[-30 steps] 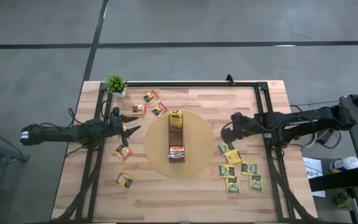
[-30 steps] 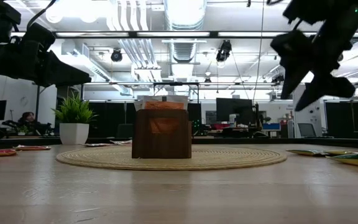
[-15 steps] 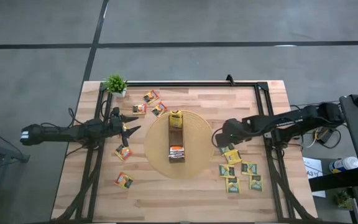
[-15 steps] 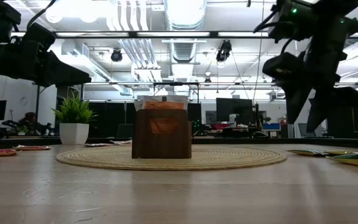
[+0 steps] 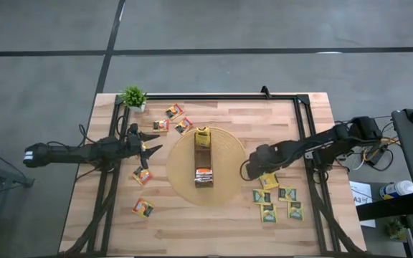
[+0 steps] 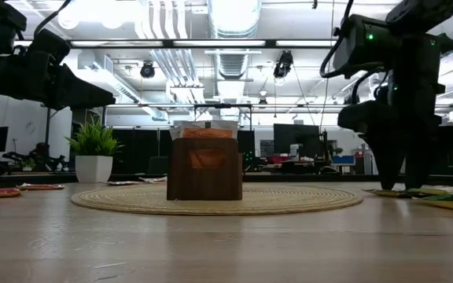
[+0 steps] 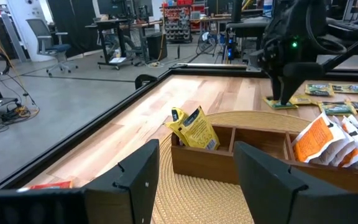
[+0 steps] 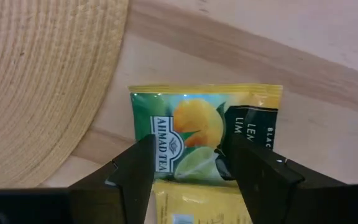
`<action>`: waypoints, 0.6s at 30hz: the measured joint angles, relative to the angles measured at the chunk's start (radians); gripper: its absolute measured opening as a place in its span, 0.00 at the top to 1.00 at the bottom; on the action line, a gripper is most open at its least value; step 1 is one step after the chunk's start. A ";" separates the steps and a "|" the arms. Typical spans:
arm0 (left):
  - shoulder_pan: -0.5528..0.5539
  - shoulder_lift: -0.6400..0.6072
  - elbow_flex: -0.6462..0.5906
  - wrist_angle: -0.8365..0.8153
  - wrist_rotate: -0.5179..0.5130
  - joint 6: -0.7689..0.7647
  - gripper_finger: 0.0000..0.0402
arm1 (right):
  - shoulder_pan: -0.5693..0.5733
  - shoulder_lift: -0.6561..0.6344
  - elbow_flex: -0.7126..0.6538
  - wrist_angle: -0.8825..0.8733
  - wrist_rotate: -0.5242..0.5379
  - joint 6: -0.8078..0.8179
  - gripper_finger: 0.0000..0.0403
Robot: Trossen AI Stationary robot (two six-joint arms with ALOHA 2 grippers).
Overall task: Pick & Place Tea
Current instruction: Put the yellow tea bag into the top section of the wooden organizer
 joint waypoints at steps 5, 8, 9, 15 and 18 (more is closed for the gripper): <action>0.000 0.000 0.000 0.000 0.000 0.000 0.50 | 0.013 0.074 0.008 0.013 0.004 -0.025 0.50; 0.000 0.000 0.000 0.000 0.000 0.000 0.50 | 0.015 0.086 0.009 0.017 0.006 -0.026 0.50; 0.000 0.000 0.000 0.000 0.000 0.000 0.50 | 0.015 0.085 0.010 0.016 0.006 -0.025 0.50; -0.001 0.000 0.000 0.000 0.000 0.000 0.50 | 0.023 0.060 0.022 0.024 0.080 -0.026 0.50; -0.001 0.000 0.000 0.000 0.000 0.000 0.50 | 0.024 0.067 0.023 0.028 0.102 -0.005 0.50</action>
